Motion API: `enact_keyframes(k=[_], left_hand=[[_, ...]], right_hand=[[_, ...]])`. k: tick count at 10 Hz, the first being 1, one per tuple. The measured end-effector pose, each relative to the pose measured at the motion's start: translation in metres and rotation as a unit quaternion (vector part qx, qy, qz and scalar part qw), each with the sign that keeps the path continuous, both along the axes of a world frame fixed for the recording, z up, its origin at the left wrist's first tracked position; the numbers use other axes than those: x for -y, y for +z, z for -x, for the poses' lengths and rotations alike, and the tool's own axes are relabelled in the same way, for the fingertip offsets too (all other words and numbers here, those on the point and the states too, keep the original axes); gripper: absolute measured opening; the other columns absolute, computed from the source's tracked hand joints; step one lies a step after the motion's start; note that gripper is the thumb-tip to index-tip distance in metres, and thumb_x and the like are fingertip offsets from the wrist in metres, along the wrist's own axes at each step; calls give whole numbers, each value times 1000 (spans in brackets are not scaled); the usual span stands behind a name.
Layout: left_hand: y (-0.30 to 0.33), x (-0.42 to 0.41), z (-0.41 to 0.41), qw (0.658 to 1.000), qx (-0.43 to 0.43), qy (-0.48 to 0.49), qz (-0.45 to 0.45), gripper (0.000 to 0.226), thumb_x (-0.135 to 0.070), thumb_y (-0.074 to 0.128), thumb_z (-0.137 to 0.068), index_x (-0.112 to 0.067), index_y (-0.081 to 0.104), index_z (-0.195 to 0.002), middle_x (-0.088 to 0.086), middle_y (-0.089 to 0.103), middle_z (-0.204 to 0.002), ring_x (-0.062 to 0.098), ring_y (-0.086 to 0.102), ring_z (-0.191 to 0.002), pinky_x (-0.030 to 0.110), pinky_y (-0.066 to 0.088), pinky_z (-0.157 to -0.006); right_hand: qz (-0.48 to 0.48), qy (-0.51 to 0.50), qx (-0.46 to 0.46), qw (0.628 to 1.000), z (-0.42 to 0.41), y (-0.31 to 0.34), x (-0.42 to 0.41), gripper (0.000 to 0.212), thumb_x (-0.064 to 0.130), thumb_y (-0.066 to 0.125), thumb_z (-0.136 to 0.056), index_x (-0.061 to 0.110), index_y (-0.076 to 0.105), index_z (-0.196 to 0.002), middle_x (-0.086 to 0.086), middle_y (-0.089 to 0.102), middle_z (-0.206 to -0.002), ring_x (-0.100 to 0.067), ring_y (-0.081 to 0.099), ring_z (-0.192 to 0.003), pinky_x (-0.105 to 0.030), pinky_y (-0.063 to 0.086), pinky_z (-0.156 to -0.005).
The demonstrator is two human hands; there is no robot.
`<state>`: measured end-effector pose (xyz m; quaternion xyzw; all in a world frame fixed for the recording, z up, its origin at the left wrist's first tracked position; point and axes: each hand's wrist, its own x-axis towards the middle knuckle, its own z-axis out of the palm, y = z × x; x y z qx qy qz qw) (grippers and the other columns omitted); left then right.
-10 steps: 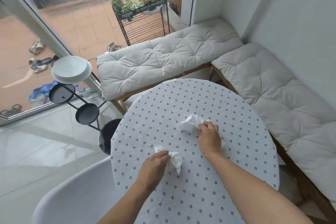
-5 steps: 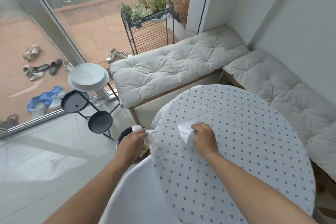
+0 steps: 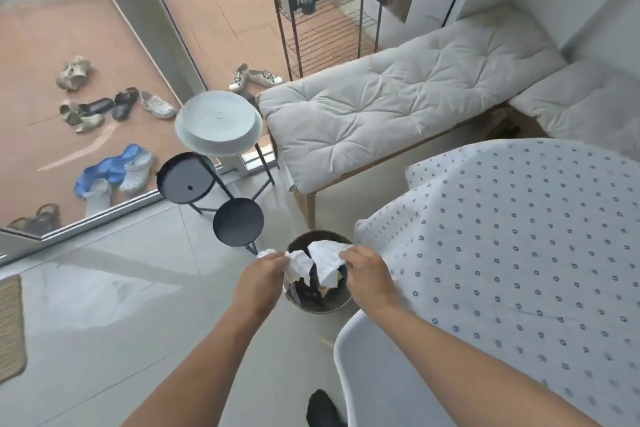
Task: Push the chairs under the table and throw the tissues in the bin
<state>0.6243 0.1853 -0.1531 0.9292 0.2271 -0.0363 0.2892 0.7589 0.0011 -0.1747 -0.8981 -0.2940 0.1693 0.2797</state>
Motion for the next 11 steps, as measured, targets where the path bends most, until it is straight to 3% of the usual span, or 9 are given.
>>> enact_keyframes(k=[2, 4, 5, 6, 7, 8, 11], left_hand=[[-144, -18, -22, 997, -74, -21, 21, 16, 0, 56, -85, -11, 66, -87, 0, 61, -89, 27, 56, -87, 41, 53, -68], [-268, -21, -49, 985, -161, -67, 13, 22, 6, 55, -80, -7, 67, -93, 8, 66, -98, 33, 62, -91, 42, 51, -69], [-305, -20, -63, 980, -178, -76, 50, 36, 0, 56, -87, -13, 68, -119, 8, 65, -126, 35, 58, -120, 45, 52, -91], [-319, -21, -67, 961, -253, -108, 6, 63, -24, 63, -97, -24, 39, -154, 9, 23, -170, 32, 23, -154, 54, 31, -120], [-315, -22, -61, 958, -268, -100, -24, 76, -49, 61, -98, -24, 24, -160, 9, 0, -175, 31, 0, -160, 62, 14, -123], [-297, -27, -55, 955, -279, -92, -40, 85, -56, 54, -99, -21, 12, -163, 7, -9, -174, 32, -9, -159, 68, 7, -124], [-171, -32, -58, 965, -244, -68, -69, 88, -74, 31, -98, -26, -1, -164, 6, -15, -174, 33, -12, -159, 70, 2, -123]], right_hand=[[121, -14, -31, 992, 3, -128, -17, 29, -4, 56, -91, 8, 74, -110, -8, 69, -114, -30, 62, -105, -44, 54, -88], [194, -39, -76, 977, -8, -224, -40, 27, -10, 51, -82, 14, 60, -74, -5, 59, -89, -31, 55, -81, -38, 46, -67], [187, -42, -119, 974, -15, -255, -52, 26, -3, 57, -85, 12, 68, -103, -8, 63, -102, -34, 60, -94, -37, 48, -74], [213, 2, -173, 962, -17, -269, -55, 46, 13, 59, -90, 13, 51, -136, -13, 58, -128, -37, 54, -119, -46, 50, -93], [305, 76, -123, 941, -14, -270, -49, 61, 37, 54, -95, 16, 36, -150, -15, 37, -156, -43, 27, -146, -57, 30, -117], [335, 114, -88, 931, -11, -258, -42, 74, 52, 45, -97, 19, 22, -159, -14, 11, -170, -39, -1, -156, -60, 8, -125], [289, 118, -70, 947, -10, -133, -29, 79, 63, 37, -99, 20, 16, -162, -12, -4, -173, -33, -11, -157, -55, 3, -126]])
